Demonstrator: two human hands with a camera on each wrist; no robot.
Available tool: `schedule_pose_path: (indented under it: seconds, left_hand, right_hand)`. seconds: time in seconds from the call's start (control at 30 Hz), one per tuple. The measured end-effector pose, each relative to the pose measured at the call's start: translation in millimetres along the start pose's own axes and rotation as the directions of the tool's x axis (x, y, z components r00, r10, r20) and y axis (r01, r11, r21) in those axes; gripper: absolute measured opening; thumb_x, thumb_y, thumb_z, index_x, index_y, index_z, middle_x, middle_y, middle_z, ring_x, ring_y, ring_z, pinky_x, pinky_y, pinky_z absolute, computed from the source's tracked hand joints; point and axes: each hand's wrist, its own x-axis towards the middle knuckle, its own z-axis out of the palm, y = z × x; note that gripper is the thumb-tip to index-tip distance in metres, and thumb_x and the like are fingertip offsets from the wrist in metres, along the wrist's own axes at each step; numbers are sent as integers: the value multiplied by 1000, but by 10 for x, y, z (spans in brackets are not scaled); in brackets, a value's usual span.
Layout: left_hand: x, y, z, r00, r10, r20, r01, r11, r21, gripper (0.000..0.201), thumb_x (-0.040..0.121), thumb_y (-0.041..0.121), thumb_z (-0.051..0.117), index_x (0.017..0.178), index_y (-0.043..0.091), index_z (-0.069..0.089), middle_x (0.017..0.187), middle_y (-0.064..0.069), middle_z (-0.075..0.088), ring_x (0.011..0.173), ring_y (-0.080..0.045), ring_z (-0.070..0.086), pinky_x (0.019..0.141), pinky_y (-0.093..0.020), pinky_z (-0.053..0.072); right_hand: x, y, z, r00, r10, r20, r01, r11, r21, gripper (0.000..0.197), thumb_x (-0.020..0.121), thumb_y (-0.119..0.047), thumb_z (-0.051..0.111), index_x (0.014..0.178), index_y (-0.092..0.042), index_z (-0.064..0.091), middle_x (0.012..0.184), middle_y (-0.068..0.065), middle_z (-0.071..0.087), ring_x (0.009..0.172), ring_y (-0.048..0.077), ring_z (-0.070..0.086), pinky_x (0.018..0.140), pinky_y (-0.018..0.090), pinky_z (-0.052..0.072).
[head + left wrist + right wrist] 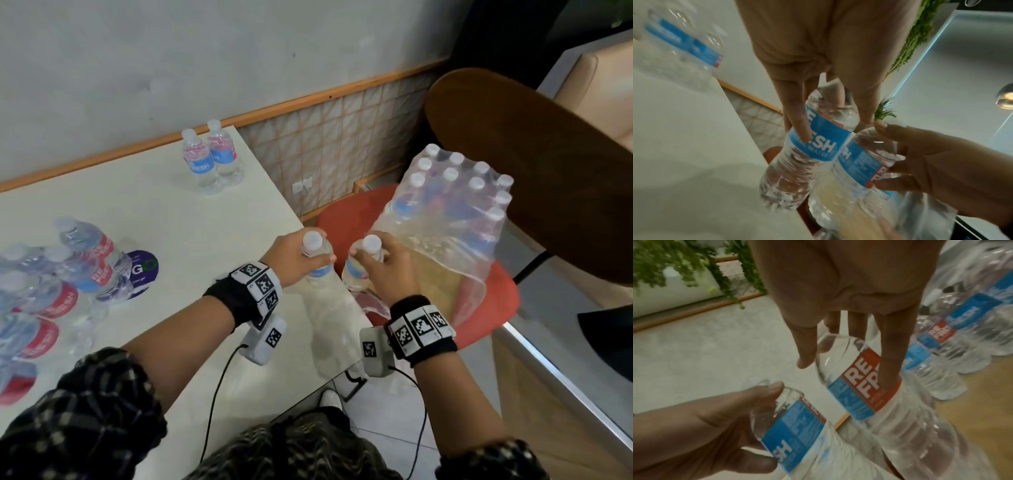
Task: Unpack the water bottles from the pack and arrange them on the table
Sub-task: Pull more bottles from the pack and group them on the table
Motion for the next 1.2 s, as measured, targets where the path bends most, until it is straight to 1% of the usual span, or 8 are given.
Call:
schedule_pose_path:
  seconds: [0.2, 0.3, 0.43, 0.63, 0.77, 0.9, 1.07, 1.2]
  left_hand:
    - [-54, -211, -476, 980, -138, -144, 146, 988, 44, 49, 71, 49, 70, 112, 24, 61, 108, 0, 66, 105, -26, 60, 89, -45, 53]
    - [-22, -249, -608, 973, -140, -186, 165, 978, 127, 31, 91, 36, 55, 117, 18, 54, 112, -5, 61, 108, -29, 56, 94, -34, 45]
    - [53, -270, -757, 968, -94, -231, 167, 932, 321, 36, 90, 36, 56, 117, 13, 51, 124, -10, 55, 113, -29, 52, 94, -33, 40]
    - [156, -288, -612, 988, 42, -146, 23, 909, 417, 57, 72, 72, 43, 108, 33, 65, 133, 4, 50, 131, -21, 35, 109, -26, 19]
    - [242, -325, -610, 988, 20, -155, 34, 940, 340, 61, 66, 76, 41, 100, 35, 70, 126, 7, 54, 126, -20, 41, 104, -22, 19]
    - [248, -313, -628, 985, 61, -162, -6, 947, 322, 54, 61, 75, 37, 91, 42, 67, 113, 10, 52, 119, -21, 46, 109, -31, 26]
    - [222, -289, -665, 988, 23, -150, 14, 971, 237, 10, 62, 72, 47, 66, 71, 56, 110, 11, 50, 118, -22, 46, 109, -39, 33]
    - [222, -256, -645, 986, -30, -162, 64, 976, 206, 10, 85, 44, 63, 81, 53, 65, 112, 10, 49, 121, -21, 44, 111, -36, 31]
  right_hand:
    - [-39, -254, 617, 983, -50, 178, 52, 999, -6, 29, 79, -24, 75, 105, -17, 64, 90, -7, 64, 78, 3, 56, 64, 7, 44]
    - [51, -312, 972, 960, -90, 265, 128, 983, -130, 41, 83, -24, 71, 121, -15, 59, 113, 4, 64, 96, 14, 55, 87, 19, 47]
    - [171, -320, 1104, 929, -55, 366, 132, 973, -189, 51, 86, -23, 68, 132, -12, 50, 128, 6, 58, 116, 20, 53, 92, 16, 34]
    - [278, 80, 325, 928, 246, 281, -188, 958, -217, 15, 88, -29, 63, 98, -20, 68, 91, -4, 67, 81, 14, 60, 73, 26, 47]
    - [373, 606, -616, 873, 485, 40, -372, 719, -587, 44, 84, -40, 61, 124, -22, 56, 120, 9, 63, 96, 24, 61, 80, 36, 51]
    - [269, 736, -1112, 841, 540, 32, -122, 248, -961, 45, 84, -39, 64, 123, -16, 60, 121, 6, 61, 110, 24, 58, 87, 29, 47]
    - [512, 655, -1229, 849, 528, 28, -118, 240, -964, 50, 94, -37, 53, 139, -19, 44, 149, 7, 36, 134, 27, 39, 104, 35, 37]
    - [598, 659, -1331, 841, 540, -6, -159, 238, -958, 61, 93, -37, 54, 147, -19, 30, 155, 6, 27, 141, 26, 29, 111, 37, 31]
